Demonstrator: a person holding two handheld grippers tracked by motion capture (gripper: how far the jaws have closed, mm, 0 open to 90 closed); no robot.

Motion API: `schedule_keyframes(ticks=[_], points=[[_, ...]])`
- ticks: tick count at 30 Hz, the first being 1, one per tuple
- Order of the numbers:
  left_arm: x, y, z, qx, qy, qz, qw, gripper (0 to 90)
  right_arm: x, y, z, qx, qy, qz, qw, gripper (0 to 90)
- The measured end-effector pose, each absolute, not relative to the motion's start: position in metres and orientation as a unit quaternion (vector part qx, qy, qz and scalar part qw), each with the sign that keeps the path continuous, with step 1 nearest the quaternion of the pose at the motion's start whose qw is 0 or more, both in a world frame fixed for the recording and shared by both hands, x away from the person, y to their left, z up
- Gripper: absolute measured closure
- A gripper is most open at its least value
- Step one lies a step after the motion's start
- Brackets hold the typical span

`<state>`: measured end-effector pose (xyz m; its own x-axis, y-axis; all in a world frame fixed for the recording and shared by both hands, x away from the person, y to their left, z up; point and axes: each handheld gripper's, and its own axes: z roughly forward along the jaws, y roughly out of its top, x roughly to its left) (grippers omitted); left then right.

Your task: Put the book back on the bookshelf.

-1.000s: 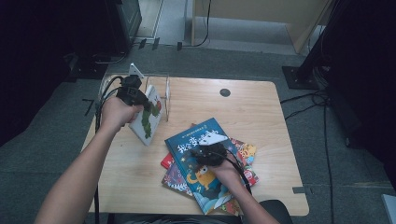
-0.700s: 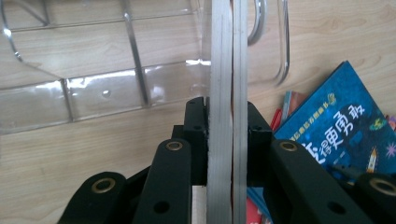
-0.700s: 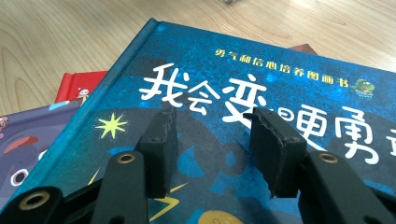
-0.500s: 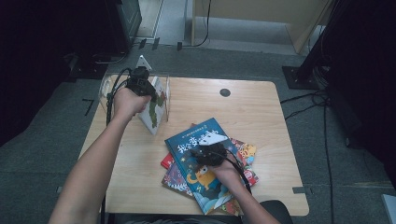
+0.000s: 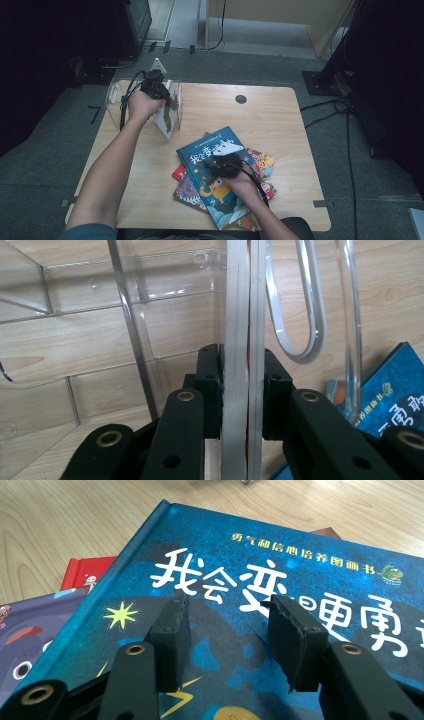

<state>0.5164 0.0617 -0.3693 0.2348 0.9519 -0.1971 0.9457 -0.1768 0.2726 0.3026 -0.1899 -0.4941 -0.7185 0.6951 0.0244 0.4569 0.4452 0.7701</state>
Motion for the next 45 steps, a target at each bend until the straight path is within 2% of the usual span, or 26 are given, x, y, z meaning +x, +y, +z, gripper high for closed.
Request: schedule_keyframes(ticks=[11,15,23,33,45], points=[[0.522,0.062,-0.368,0.768,0.614,0.006,0.179,74.0,0.299,-0.192,-0.494,0.346,0.836,0.398,0.150,51.1],[0.521,0.065,-0.362,0.767,0.611,0.012,0.197,64.8,0.299,-0.192,-0.494,0.347,0.836,0.398,0.150,50.5],[0.513,0.076,-0.345,0.773,0.598,0.018,0.213,58.9,0.299,-0.192,-0.494,0.349,0.835,0.398,0.148,49.8],[0.481,0.085,-0.321,0.789,0.558,0.029,0.254,53.9,0.299,-0.200,-0.494,0.357,0.829,0.409,0.130,51.2],[0.449,0.093,-0.331,0.802,0.531,0.022,0.272,52.2,0.298,-0.215,-0.487,0.365,0.823,0.417,0.123,52.7]])
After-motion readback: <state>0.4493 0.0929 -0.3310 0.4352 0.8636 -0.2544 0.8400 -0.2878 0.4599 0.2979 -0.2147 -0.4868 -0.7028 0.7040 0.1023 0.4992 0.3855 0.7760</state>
